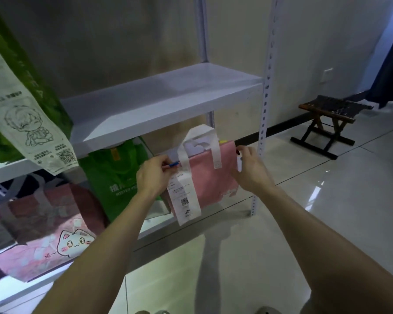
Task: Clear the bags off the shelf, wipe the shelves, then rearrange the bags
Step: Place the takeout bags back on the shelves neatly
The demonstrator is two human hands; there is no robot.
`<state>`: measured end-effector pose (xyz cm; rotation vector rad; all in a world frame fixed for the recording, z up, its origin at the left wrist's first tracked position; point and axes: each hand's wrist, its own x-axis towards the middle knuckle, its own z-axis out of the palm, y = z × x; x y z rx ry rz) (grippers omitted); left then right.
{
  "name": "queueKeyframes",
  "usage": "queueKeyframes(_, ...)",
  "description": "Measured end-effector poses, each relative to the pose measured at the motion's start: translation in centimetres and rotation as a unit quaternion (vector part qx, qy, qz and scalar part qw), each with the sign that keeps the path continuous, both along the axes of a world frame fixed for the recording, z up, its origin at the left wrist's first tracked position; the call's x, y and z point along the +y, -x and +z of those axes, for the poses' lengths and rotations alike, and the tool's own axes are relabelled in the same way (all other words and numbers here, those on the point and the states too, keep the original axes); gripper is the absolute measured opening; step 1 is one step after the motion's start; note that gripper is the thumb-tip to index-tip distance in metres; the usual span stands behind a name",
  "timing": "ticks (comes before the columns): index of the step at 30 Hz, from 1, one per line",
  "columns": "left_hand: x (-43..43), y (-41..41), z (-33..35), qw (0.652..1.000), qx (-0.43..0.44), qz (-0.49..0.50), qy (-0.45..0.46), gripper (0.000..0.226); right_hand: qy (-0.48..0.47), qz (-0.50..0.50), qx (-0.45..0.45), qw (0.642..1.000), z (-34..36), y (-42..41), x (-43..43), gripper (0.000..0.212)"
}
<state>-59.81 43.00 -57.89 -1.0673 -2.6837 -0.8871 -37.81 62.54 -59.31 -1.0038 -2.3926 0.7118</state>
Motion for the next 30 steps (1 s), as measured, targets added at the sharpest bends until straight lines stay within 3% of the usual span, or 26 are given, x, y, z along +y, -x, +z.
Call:
queueKeyframes(3,-0.4,-0.9,0.5,0.996,-0.063,-0.024,-0.052,0.024,0.018,0.016,0.001,1.000,0.4,-1.2,0.5,0.103)
queueKeyframes(5,-0.6,-1.5,1.0,0.991,-0.094,-0.058,-0.080,0.023,0.025,0.033,-0.010,0.999,0.8,-2.2,0.8,0.106)
queueKeyframes(6,-0.7,-1.9,1.3,0.988,-0.101,-0.074,-0.090,0.022,0.025,0.036,-0.015,0.999,0.9,-2.7,1.0,0.093)
queueKeyframes(10,-1.1,-3.4,2.7,0.980,-0.112,-0.112,-0.124,0.018,0.067,0.021,0.052,0.996,1.7,-5.1,1.1,0.005)
queueKeyframes(12,-1.4,-3.8,3.5,0.976,-0.102,-0.134,-0.137,0.018,0.078,0.017,0.098,0.992,2.4,-5.8,0.7,0.012)
queueKeyframes(15,-1.7,-4.4,4.9,0.973,-0.076,-0.152,-0.157,0.019,0.088,0.028,0.153,0.984,3.9,-6.2,-0.7,0.007)
queueKeyframes(18,-2.4,-5.5,7.3,0.955,-0.112,-0.180,-0.206,0.017,0.113,0.102,0.183,0.971,5.7,-6.8,-2.2,0.035)
queueKeyframes(20,-3.1,-6.2,9.1,0.948,-0.116,-0.194,-0.223,0.015,0.116,0.128,0.185,0.967,6.9,-7.4,-2.8,0.042)
queueKeyframes(23,-4.2,-6.6,12.0,0.941,-0.119,-0.206,-0.243,0.017,0.114,0.099,0.216,0.965,8.3,-7.8,-3.1,0.045)
queueKeyframes(26,-5.2,-6.8,15.5,0.922,-0.129,-0.208,-0.298,0.018,0.145,0.067,0.321,0.933,10.2,-8.0,-3.8,0.062)
queueKeyframes(30,-5.7,-6.1,20.8,0.894,-0.134,-0.199,-0.379,0.020,0.167,0.081,0.280,0.942,14.3,-7.5,-5.6,0.069)
